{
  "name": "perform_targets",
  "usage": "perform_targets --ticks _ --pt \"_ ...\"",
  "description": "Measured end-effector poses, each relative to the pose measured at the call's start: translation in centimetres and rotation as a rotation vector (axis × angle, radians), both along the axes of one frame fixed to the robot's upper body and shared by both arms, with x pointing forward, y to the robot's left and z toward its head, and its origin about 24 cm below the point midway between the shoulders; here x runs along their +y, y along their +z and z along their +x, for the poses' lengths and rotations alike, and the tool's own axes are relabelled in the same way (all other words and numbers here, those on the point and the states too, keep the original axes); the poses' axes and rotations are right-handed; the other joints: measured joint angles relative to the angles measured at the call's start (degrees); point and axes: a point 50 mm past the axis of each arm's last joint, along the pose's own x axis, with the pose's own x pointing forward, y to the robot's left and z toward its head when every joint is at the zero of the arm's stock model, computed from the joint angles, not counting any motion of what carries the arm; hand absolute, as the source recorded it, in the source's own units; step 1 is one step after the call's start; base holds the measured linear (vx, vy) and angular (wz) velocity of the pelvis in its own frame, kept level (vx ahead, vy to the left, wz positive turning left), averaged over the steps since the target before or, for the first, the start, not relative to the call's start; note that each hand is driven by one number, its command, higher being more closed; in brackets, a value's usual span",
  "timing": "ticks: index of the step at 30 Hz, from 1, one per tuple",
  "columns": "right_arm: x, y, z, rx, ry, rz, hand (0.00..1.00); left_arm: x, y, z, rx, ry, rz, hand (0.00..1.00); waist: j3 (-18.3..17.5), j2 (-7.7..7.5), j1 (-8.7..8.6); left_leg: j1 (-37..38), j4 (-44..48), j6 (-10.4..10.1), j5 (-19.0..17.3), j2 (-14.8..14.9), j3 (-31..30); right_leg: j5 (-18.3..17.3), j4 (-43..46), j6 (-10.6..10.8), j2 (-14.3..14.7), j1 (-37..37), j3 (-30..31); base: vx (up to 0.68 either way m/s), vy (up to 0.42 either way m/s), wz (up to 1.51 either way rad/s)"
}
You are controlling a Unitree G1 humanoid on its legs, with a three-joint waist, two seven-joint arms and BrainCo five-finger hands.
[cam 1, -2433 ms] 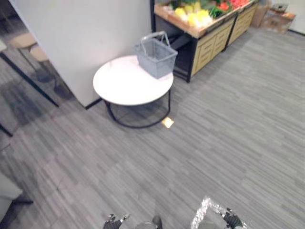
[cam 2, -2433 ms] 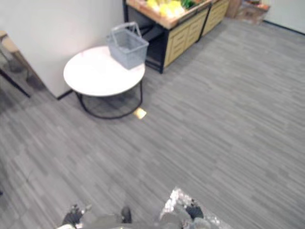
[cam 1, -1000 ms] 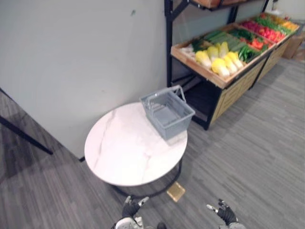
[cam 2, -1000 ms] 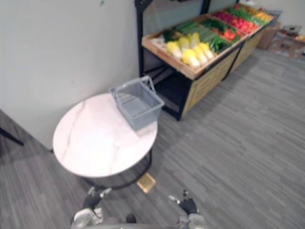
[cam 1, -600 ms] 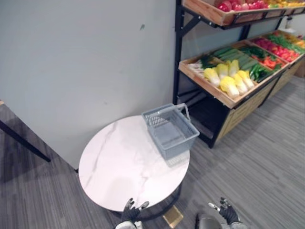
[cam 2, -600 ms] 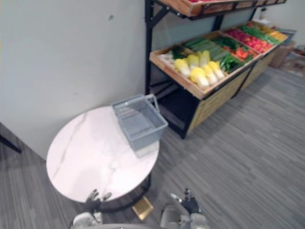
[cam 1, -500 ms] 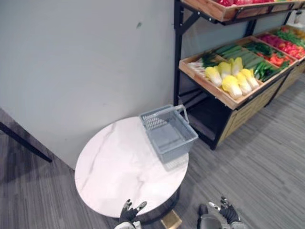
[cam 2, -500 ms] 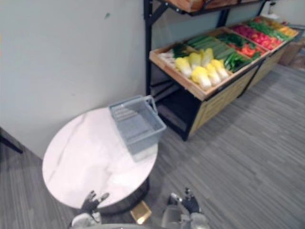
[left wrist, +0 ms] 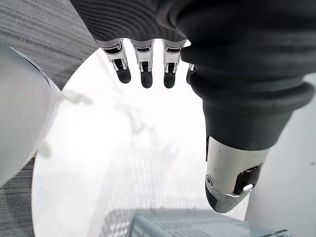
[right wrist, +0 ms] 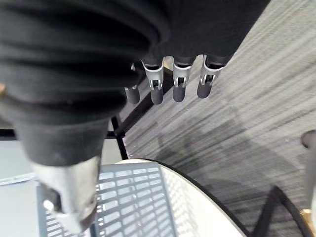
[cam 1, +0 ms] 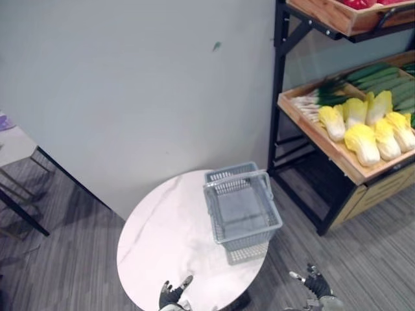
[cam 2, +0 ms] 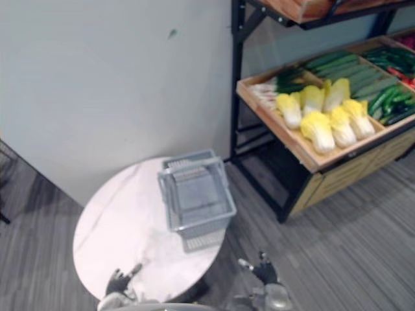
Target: Pick vegetable in the basket
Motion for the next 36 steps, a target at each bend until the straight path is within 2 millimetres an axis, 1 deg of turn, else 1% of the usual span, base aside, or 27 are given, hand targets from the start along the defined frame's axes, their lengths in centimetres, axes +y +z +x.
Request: perform_targets --ticks 1,2,3,4,5,6,8,9,10,11,12,13,15,17,19,20,21,22,23,25,27,28,30,31,33,35,36 --pt "-0.4 0.4 0.3 -0.022 0.001 -0.021 0.00 0.1 0.0 0.0 0.006 -0.011 0.006 0.00 0.0 -0.09 -0.06 0.2 -2.0 0.3 -0.9 -0.4 1.0 0.0 -0.2 0.1 -0.2 0.2 -0.3 0.12 0.054 0.32" --pt "-1.0 1.4 1.1 -0.075 -0.001 -0.058 0.00 0.1 -0.1 -0.2 0.017 -0.042 0.018 0.00 0.0 -0.10 0.03 0.8 -7.2 0.5 -1.7 -1.3 3.1 0.2 -0.2 0.4 -0.6 -0.1 -0.4 0.08 0.115 0.26" --pt "-1.8 2.4 1.8 -0.125 -0.004 -0.109 0.00 0.3 -0.1 -0.3 0.028 -0.058 0.026 0.00 0.1 -0.29 -0.07 1.5 -13.4 1.5 -0.8 -2.2 4.7 0.2 0.0 1.3 -1.0 -0.4 -0.3 0.07 0.144 0.22" --pt "-2.3 2.9 2.1 -0.148 -0.011 -0.135 0.00 0.4 -0.2 -0.5 0.035 -0.066 0.033 0.00 0.2 -0.62 -0.01 2.1 -15.7 1.8 -0.5 -3.0 5.0 0.1 0.4 1.9 -1.4 -0.6 -0.1 0.05 0.162 0.29" --pt "-2.9 4.1 2.6 -0.202 -0.024 -0.194 0.00 0.5 -0.4 -1.1 0.067 -0.096 0.044 0.00 -0.6 -0.94 -0.19 3.1 -19.3 1.9 -0.3 -4.8 4.4 0.2 0.4 2.8 -1.5 -1.3 1.2 0.05 0.156 0.30" --pt "-3.3 5.5 3.2 -0.263 -0.016 -0.271 0.00 0.8 -0.4 -1.5 0.082 -0.104 0.052 0.00 -0.9 -1.49 -0.40 3.5 -21.3 1.9 -0.3 -5.8 4.3 0.8 -0.7 3.8 -1.5 -2.1 4.0 0.02 0.209 0.25" --pt "-3.6 7.3 4.2 -0.334 0.003 -0.374 0.00 1.0 -0.3 -1.3 0.076 -0.110 0.063 0.00 -0.9 -2.09 -0.26 3.7 -23.7 1.8 -0.3 -6.6 4.5 1.6 -1.8 4.9 -1.6 -2.7 5.0 0.00 0.196 0.03" --pt "-3.6 9.2 5.0 -0.415 0.019 -0.457 0.00 1.4 -0.3 -1.4 0.088 -0.124 0.074 0.00 -1.1 -2.02 -0.43 5.4 -27.0 1.8 -0.3 -7.1 5.1 2.4 -2.9 5.4 -1.6 -2.3 5.2 0.00 0.141 -0.05" --pt "-3.6 10.1 5.3 -0.453 0.024 -0.493 0.00 1.4 -0.4 -1.5 0.097 -0.138 0.079 0.00 -1.3 -1.81 -0.51 6.3 -28.8 1.8 -0.3 -7.2 5.4 2.7 -3.4 5.5 -1.5 -2.1 5.2 0.00 0.166 -0.10" --pt "-3.5 11.7 5.7 -0.520 0.033 -0.571 0.00 1.3 -0.5 -1.8 0.114 -0.166 0.085 0.00 -1.8 -1.25 -0.57 7.8 -31.8 1.8 -0.3 -7.4 5.9 3.1 -3.9 5.7 -1.4 -2.0 5.4 0.00 0.117 -0.07" --pt "-3.4 13.1 6.0 -0.577 0.046 -0.636 0.00 1.2 -0.6 -2.1 0.130 -0.190 0.090 0.00 -2.2 -1.16 -1.36 8.7 -33.7 1.8 -0.3 -7.5 5.8 3.5 -4.4 6.0 -1.1 -1.8 5.3 -0.03 0.115 -0.04" --pt "-3.2 13.9 6.3 -0.612 0.059 -0.669 0.00 1.3 -0.6 -2.3 0.139 -0.200 0.093 0.00 -2.8 -0.81 -1.67 8.6 -34.5 1.8 -0.3 -7.6 5.8 3.9 -4.8 6.1 -1.0 -1.9 5.3 -0.05 0.067 0.01" --pt "-2.8 14.8 6.7 -0.652 0.105 -0.704 0.00 1.3 -0.7 -2.4 0.155 -0.233 0.098 0.00 -3.5 -1.13 -1.67 8.4 -35.5 1.8 -0.3 -7.7 5.9 5.0 -6.3 6.3 -0.4 -2.1 5.6 -0.06 0.046 -0.09" --pt "-2.0 15.2 7.5 -0.676 0.195 -0.709 0.00 1.3 -0.6 -2.4 0.159 -0.257 0.105 0.00 -3.8 -0.91 -1.58 8.4 -36.8 1.8 -0.4 -7.7 5.9 6.3 -7.9 6.6 0.3 -2.3 5.9 -0.08 0.040 -0.12" --pt "-0.4 15.5 9.0 -0.705 0.338 -0.705 0.00 1.3 -0.6 -2.3 0.160 -0.264 0.108 0.00 -3.8 -1.05 -1.48 8.1 -38.3 2.1 -0.1 -7.6 5.8 8.0 -9.9 6.7 0.7 -2.4 6.0 -0.09 0.044 -0.04" --pt "0.0 15.6 9.4 -0.708 0.376 -0.702 0.00 1.4 -0.6 -2.2 0.160 -0.267 0.109 0.00 -3.8 -1.16 -1.44 8.0 -38.4 2.3 0.0 -7.8 5.8 8.2 -10.4 6.9 0.7 -2.4 6.0 -0.10 0.036 0.01" --pt "0.9 15.8 10.6 -0.719 0.473 -0.706 0.00 1.4 -0.6 -2.2 0.159 -0.277 0.112 0.00 -3.8 -1.25 -1.30 7.5 -38.5 2.5 0.3 -8.1 5.6 9.0 -11.2 6.9 0.5 -2.5 6.0 -0.09 0.036 0.02" --pt "1.1 16.0 11.2 -0.722 0.510 -0.714 0.00 1.4 -0.6 -2.1 0.157 -0.280 0.113 0.00 -3.8 -1.24 -1.18 7.3 -38.5 2.7 0.4 -8.2 5.6 9.3 -11.5 7.0 0.4 -2.6 6.0 -0.10 0.043 0.02" --pt "1.4 16.3 12.3 -0.724 0.577 -0.736 0.00 1.3 -0.5 -2.0 0.154 -0.291 0.116 0.00 -3.8 -1.23 -0.75 6.7 -38.9 2.8 0.8 -8.5 5.5 9.8 -11.8 7.1 0.3 -3.1 6.1 -0.08 0.035 0.01" --pt "1.6 16.7 13.6 -0.715 0.646 -0.768 0.00 1.5 -0.5 -1.6 0.147 -0.302 0.122 0.00 -3.8 -1.18 0.13 6.2 -39.8 3.0 1.8 -8.7 5.3 10.6 -12.5 7.0 0.3 -3.6 6.0 -0.05 0.018 0.07" --pt "2.1 17.4 15.8 -0.704 0.718 -0.803 0.00 2.0 -0.4 -1.6 0.148 -0.305 0.134 0.00 -3.5 -1.40 0.34 5.0 -41.0 3.1 3.1 -9.1 4.0 11.0 -12.8 6.8 0.3 -4.4 4.9 -0.05 0.004 0.25" --pt "2.2 17.6 16.4 -0.705 0.730 -0.814 0.00 2.3 -0.3 -1.6 0.147 -0.306 0.138 0.00 -3.2 -1.45 0.45 4.7 -41.1 3.2 3.4 -9.1 3.7 11.1 -12.8 6.8 0.4 -4.6 4.6 -0.04 -0.010 0.22" --pt "2.8 19.3 18.7 -0.717 0.781 -0.867 0.00 3.1 -0.2 -1.8 0.167 -0.308 0.156 0.00 -1.4 -1.57 1.84 3.6 -41.4 3.2 4.1 -8.9 3.3 12.0 -13.2 6.3 0.8 -5.5 4.4 -0.04 -0.022 0.08" --pt "3.0 19.7 19.3 -0.720 0.791 -0.881 0.00 3.2 -0.3 -2.1 0.179 -0.311 0.156 0.00 -0.7 -1.66 2.13 3.4 -41.4 3.1 4.2 -8.8 3.1 12.2 -13.5 6.2 0.9 -5.5 4.2 -0.03 -0.024 0.05" --pt "3.5 21.2 21.1 -0.721 0.817 -0.930 0.00 3.4 -0.5 -3.1 0.215 -0.311 0.147 0.00 1.5 -1.97 3.30 2.3 -41.4 3.1 4.8 -8.7 2.5 12.5 -13.6 5.9 1.0 -6.5 3.6 -0.02 -0.027 0.13" --pt "3.8 22.0 22.1 -0.716 0.833 -0.960 0.00 3.4 -0.6 -3.6 0.230 -0.309 0.141 0.00 2.3 -2.10 3.87 0.8 -41.4 3.2 5.4 -8.7 1.7 13.0 -13.8 5.5 1.1 -7.5 3.1 -0.01 -0.023 0.21" --pt "3.8 22.8 22.8 -0.714 0.836 -0.977 0.00 3.4 -0.6 -3.8 0.233 -0.306 0.140 0.00 3.5 -2.10 4.34 0.4 -41.4 3.3 5.6 -8.7 1.1 13.1 -14.0 5.5 1.1 -7.5 2.8 -0.01 -0.017 0.21"
